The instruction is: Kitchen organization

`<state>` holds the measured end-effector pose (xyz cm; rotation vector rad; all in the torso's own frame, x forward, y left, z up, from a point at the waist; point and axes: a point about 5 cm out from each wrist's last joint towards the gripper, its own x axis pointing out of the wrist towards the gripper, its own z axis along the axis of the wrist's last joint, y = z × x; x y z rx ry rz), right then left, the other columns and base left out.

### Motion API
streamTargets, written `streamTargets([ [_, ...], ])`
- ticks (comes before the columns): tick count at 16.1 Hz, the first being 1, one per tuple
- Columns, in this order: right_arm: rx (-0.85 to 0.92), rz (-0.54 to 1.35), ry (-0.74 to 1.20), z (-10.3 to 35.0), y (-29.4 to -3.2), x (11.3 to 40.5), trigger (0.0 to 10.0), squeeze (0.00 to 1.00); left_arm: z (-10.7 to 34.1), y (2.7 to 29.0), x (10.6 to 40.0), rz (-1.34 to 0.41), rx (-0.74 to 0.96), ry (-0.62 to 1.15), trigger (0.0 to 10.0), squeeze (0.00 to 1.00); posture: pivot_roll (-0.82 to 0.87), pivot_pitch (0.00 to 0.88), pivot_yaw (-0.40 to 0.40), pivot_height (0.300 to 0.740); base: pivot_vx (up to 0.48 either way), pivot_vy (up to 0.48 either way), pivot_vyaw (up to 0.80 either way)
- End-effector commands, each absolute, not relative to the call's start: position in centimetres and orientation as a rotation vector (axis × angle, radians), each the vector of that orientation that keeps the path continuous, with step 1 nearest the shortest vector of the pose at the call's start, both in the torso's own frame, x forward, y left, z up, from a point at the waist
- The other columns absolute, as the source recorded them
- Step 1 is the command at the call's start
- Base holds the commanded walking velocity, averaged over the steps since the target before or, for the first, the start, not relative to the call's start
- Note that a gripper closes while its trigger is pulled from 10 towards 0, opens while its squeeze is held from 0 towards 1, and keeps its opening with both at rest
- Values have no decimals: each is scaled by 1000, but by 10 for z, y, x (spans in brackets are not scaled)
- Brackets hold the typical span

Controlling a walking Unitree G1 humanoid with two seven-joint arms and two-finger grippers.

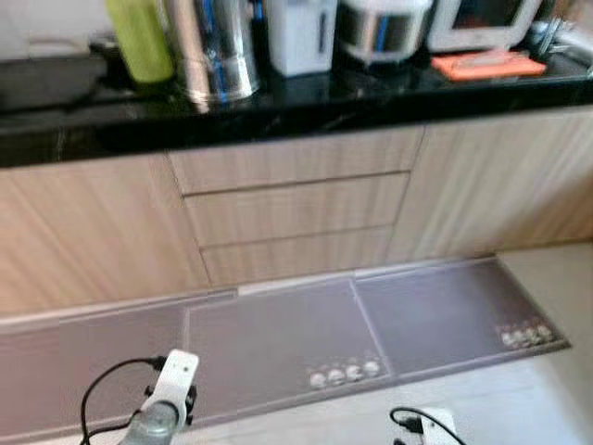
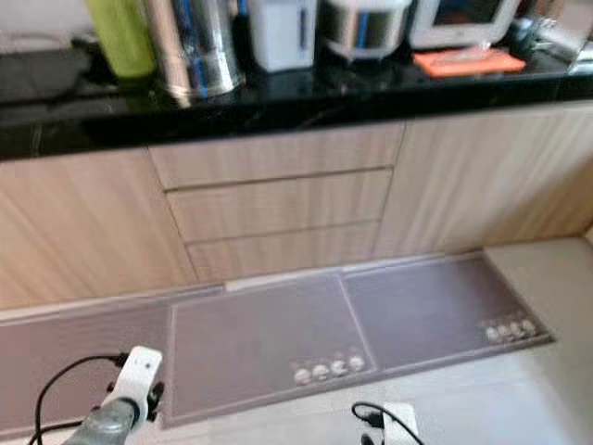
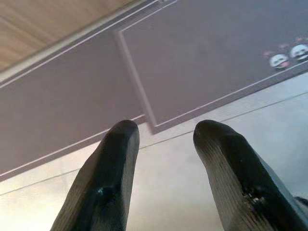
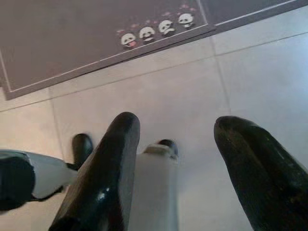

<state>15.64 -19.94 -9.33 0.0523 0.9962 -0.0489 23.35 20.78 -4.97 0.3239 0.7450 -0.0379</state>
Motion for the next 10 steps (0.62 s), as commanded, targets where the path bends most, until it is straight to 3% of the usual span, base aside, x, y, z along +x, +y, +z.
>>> streamTargets([
  [1, 61, -65, 997, -92, -200, 160, 10000, 0, -49, 200, 237, -55, 324, 732, 10000, 0, -47, 0, 33, 740, 0, 0, 0],
  [4, 66, -48, 972, -87, -184, 179, 10000, 0, -48, 202, 238, -24, 301, 729, 10000, 0, -39, 0, 31, 740, 0, 0, 0],
  [8, 35, -17, 967, -86, -173, 182, 10000, 0, -48, 207, 236, -15, 321, 738, 10000, 0, -40, 0, 30, 740, 0, 0, 0],
  [10, 55, -30, 969, -88, -173, 177, 10000, 0, -49, 209, 235, -4, 323, 743, 10000, 0, -37, 0, 28, 740, 279, 0, 234],
])
